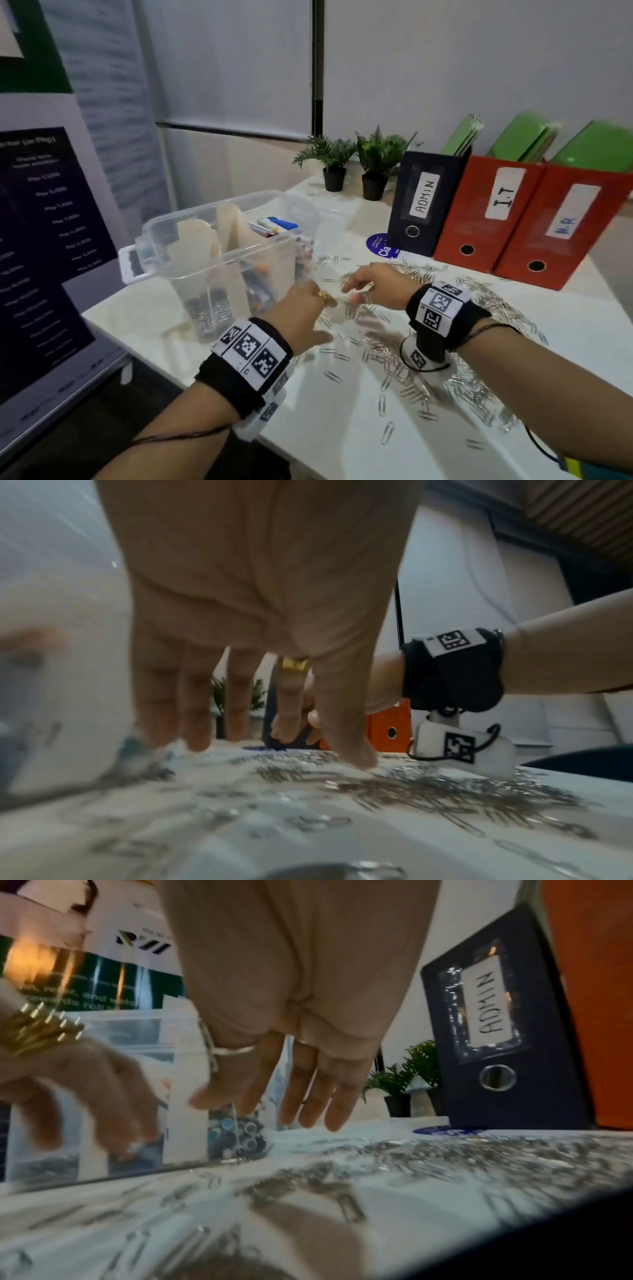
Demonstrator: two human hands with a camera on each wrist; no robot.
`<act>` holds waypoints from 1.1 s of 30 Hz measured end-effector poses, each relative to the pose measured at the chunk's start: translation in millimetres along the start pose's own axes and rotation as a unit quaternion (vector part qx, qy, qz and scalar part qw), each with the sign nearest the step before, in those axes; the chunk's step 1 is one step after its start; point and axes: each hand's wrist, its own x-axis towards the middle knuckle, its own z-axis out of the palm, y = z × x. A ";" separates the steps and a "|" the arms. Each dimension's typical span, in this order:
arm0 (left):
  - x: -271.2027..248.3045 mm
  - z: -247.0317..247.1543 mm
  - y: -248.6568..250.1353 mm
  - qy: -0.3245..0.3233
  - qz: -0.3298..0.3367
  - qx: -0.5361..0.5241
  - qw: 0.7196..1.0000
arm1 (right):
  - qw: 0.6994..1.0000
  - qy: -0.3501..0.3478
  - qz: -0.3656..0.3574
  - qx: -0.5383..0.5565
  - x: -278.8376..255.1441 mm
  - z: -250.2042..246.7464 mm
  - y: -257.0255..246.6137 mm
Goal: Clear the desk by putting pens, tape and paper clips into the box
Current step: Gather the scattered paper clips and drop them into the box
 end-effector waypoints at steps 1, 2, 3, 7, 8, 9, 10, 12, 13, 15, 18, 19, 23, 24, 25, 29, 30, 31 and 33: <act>3.8 7.7 4.4 -0.061 -0.005 -0.010 0.998 | 0.999 -0.032 0.015 -0.012 -4.3 1.3 6.3; 6.4 15.3 9.5 -0.111 -0.017 -0.022 0.993 | 0.997 -0.063 0.033 -0.022 -7.3 3.1 12.2; 8.3 22.7 14.8 -0.140 -0.031 -0.028 0.989 | 0.993 -0.098 0.053 -0.035 -9.6 4.2 16.4; 12.6 34.7 30.9 -0.163 -0.063 0.025 0.984 | 0.974 -0.171 0.056 -0.139 -13.1 12.2 24.1; 14.5 34.5 32.3 -0.165 -0.070 0.028 0.983 | 0.976 -0.156 0.046 -0.143 -13.4 14.5 24.4; 17.1 33.6 33.6 -0.165 -0.078 0.020 0.983 | 0.980 -0.139 0.042 -0.133 -12.9 17.2 25.5; 19.0 32.8 34.5 -0.165 -0.084 0.009 0.983 | 0.984 -0.124 0.042 -0.120 -12.3 19.8 26.1; 23.0 31.6 35.9 -0.166 -0.084 -0.004 0.983 | 0.987 -0.115 0.042 -0.106 -10.2 23.6 26.9; 25.1 32.0 36.0 -0.166 -0.080 -0.006 0.983 | 0.987 -0.115 0.034 -0.105 -9.8 24.2 25.7; 27.2 33.6 36.2 -0.162 -0.071 -0.022 0.984 | 0.989 -0.112 0.020 -0.098 -10.6 24.3 22.4; 30.1 37.1 36.0 -0.151 -0.058 -0.032 0.986 | 0.985 -0.135 0.010 -0.110 -9.8 21.6 16.3; 31.6 37.6 35.5 -0.146 -0.056 -0.031 0.987 | 0.982 -0.146 0.013 -0.122 -10.4 20.6 14.1; 35.5 33.6 26.1 -0.093 -0.083 0.012 0.992 | 0.988 -0.111 0.005 -0.106 -15.9 20.4 15.1; 35.7 32.9 21.0 -0.088 -0.101 0.032 0.990 | 0.989 -0.104 0.002 -0.102 -18.6 20.3 16.4; 34.8 32.4 14.6 -0.093 -0.122 0.053 0.987 | 0.990 -0.102 -0.001 -0.098 -19.6 20.2 17.6; 29.6 32.0 -5.6 -0.125 -0.177 0.097 0.971 | 0.992 -0.101 0.002 -0.080 -21.4 21.8 20.5; 30.1 32.2 -6.2 -0.124 -0.179 0.097 0.971 | 0.992 -0.100 0.007 -0.077 -21.2 22.4 21.0; 30.1 31.9 -4.2 -0.127 -0.181 0.096 0.971 | 0.992 -0.100 0.013 -0.076 -20.8 22.9 21.8; 32.3 33.0 0.1 -0.133 -0.184 0.074 0.971 | 0.992 -0.101 0.016 -0.074 -20.6 22.6 21.0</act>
